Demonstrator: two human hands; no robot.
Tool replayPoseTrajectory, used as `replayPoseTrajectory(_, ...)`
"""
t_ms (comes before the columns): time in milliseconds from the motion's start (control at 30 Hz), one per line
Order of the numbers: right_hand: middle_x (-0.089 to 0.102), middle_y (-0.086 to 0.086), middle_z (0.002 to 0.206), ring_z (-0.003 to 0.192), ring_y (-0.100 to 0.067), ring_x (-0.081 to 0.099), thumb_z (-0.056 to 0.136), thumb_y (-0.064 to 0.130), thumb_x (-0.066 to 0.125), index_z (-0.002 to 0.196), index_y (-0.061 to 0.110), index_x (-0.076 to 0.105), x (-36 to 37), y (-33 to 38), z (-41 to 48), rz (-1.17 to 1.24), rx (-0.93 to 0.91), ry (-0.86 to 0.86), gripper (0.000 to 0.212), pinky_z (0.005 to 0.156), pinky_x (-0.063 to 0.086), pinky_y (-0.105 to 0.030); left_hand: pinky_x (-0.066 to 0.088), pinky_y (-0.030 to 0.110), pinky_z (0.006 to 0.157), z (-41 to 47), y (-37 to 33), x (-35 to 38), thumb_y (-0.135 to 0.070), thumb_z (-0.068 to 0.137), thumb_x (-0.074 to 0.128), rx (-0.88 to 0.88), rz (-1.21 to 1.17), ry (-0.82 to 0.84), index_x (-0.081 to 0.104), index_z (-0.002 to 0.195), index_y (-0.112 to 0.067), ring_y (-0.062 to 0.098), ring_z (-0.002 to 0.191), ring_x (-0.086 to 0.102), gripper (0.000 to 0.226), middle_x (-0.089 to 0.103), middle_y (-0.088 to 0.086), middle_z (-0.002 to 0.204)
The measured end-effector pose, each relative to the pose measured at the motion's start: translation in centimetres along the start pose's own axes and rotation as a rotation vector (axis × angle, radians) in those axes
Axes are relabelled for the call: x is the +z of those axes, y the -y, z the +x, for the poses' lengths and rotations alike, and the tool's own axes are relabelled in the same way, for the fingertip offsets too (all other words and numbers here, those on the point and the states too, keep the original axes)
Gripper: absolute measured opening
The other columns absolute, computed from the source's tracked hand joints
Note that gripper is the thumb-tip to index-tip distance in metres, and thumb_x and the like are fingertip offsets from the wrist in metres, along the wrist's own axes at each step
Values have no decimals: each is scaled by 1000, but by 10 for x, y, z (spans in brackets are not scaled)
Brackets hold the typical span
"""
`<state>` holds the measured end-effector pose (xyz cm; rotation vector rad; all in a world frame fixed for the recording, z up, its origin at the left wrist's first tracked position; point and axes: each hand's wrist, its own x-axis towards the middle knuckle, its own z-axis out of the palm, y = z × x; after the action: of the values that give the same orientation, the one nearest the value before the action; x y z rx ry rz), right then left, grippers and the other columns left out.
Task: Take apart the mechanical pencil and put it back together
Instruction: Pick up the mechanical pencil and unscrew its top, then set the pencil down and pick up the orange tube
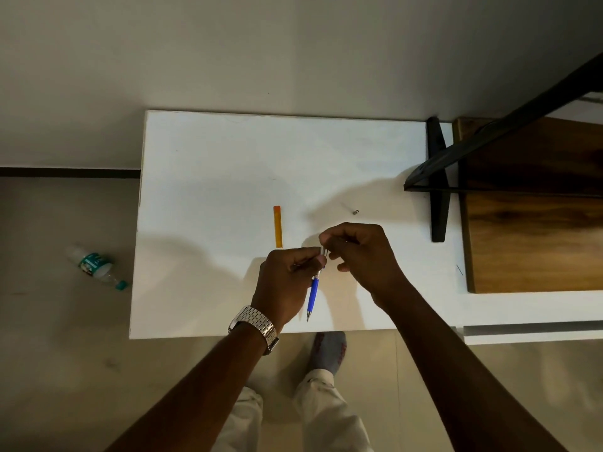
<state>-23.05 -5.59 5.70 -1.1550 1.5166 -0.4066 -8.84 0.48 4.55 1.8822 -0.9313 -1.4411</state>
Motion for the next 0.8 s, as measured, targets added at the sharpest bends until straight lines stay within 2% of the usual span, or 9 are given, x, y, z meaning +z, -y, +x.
replayPoseTrajectory(167,76,10,73,61,-4,69,92,10,68,88,19,82,-16,-1,8,187,85,-180,17,52,53,-19,59,20,75,-2,6,3,-16,93,69,-28,-53,15,77,102,-7,22,89,74,16,78,4,95)
replayPoseTrajectory(300,76,10,68,67,-13,72,87,19,77,78,25,83,-42,-18,13,-107,58,-251,12,64,56,-32,64,29,74,-3,6,6,-14,91,71,-97,-158,5,78,106,-6,23,87,75,18,79,7,95)
replayPoseTrajectory(400,71,10,58,59,-15,65,79,20,82,65,26,79,-52,-31,13,-134,131,-276,16,62,48,-31,62,23,68,3,2,7,-15,88,74,-96,-159,-35,78,107,-6,20,84,76,21,79,7,96)
replayPoseTrajectory(500,75,1,62,57,-18,64,72,21,86,67,22,79,-57,-38,13,-99,176,-268,9,58,46,-32,64,29,72,13,-4,7,-15,87,75,-80,-131,-63,79,103,-6,22,83,76,18,79,9,94)
replayPoseTrajectory(633,76,5,67,59,-14,64,69,24,90,70,20,80,-55,-46,13,-114,189,-301,11,60,49,-32,64,40,76,26,-15,6,-13,86,76,-82,-115,-67,79,98,-4,29,82,76,15,79,15,87)
replayPoseTrajectory(700,78,5,73,65,-16,69,69,27,90,69,21,79,-54,-50,13,-136,195,-342,12,64,56,-36,64,40,79,32,-20,7,-13,86,75,-64,-56,-58,80,96,-6,27,81,76,14,79,13,85)
replayPoseTrajectory(800,78,9,72,71,-15,73,70,28,91,69,23,79,-54,-54,13,-148,169,-373,13,74,63,-40,61,34,82,39,-23,10,-14,87,72,-41,28,-55,82,93,-9,16,78,74,12,80,9,85)
